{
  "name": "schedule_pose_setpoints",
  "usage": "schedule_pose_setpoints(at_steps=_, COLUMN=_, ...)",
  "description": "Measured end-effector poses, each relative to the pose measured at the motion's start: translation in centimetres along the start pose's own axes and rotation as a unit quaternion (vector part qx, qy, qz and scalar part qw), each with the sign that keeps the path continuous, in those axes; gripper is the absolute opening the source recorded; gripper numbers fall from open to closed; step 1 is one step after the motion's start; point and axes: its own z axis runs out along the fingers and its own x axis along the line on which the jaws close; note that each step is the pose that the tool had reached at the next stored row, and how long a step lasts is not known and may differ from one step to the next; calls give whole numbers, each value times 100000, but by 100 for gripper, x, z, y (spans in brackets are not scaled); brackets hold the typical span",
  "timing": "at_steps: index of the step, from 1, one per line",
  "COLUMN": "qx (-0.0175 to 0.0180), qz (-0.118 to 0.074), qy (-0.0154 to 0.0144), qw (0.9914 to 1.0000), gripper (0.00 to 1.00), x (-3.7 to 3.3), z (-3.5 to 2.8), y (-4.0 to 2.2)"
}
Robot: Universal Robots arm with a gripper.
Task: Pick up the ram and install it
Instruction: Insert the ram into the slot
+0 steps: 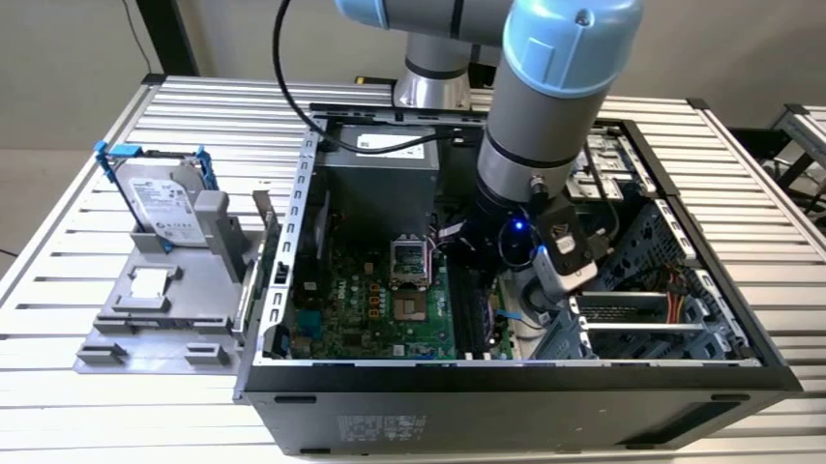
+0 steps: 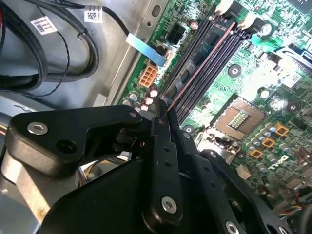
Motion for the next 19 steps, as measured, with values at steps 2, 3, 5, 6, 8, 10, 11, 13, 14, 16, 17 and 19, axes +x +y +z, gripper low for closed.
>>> schedule_pose_setpoints(at_steps=2, qx=-22, qz=-779, qy=52, qw=99997, gripper=0, x=6, z=-1, y=0)
schedule_pose_setpoints(at_steps=3, qx=-37, qz=-1340, qy=86, qw=99991, gripper=0, x=8, z=-1, y=0)
schedule_pose_setpoints(at_steps=5, qx=-43, qz=-1841, qy=185, qw=99983, gripper=0, x=9, z=-1, y=-1)
schedule_pose_setpoints(at_steps=6, qx=-38, qz=-1842, qy=230, qw=99983, gripper=0, x=10, z=3, y=-1)
schedule_pose_setpoints(at_steps=8, qx=-24, qz=-1839, qy=292, qw=99983, gripper=0, x=10, z=12, y=-2)
schedule_pose_setpoints(at_steps=10, qx=-13, qz=-1839, qy=360, qw=99982, gripper=0, x=10, z=28, y=-2)
schedule_pose_setpoints(at_steps=11, qx=-4, qz=-1836, qy=394, qw=99982, gripper=0, x=10, z=37, y=-3)
schedule_pose_setpoints(at_steps=13, qx=17, qz=-1837, qy=457, qw=99982, gripper=0, x=10, z=48, y=-2)
schedule_pose_setpoints(at_steps=14, qx=34, qz=-1832, qy=494, qw=99982, gripper=0, x=9, z=49, y=-2)
schedule_pose_setpoints(at_steps=16, qx=15, qz=-1826, qy=524, qw=99982, gripper=0, x=8, z=58, y=-2)
schedule_pose_setpoints(at_steps=17, qx=16, qz=-1828, qy=541, qw=99982, gripper=0, x=7, z=62, y=-2)
schedule_pose_setpoints(at_steps=19, qx=36, qz=-1832, qy=593, qw=99981, gripper=0, x=-5, z=69, y=-1)
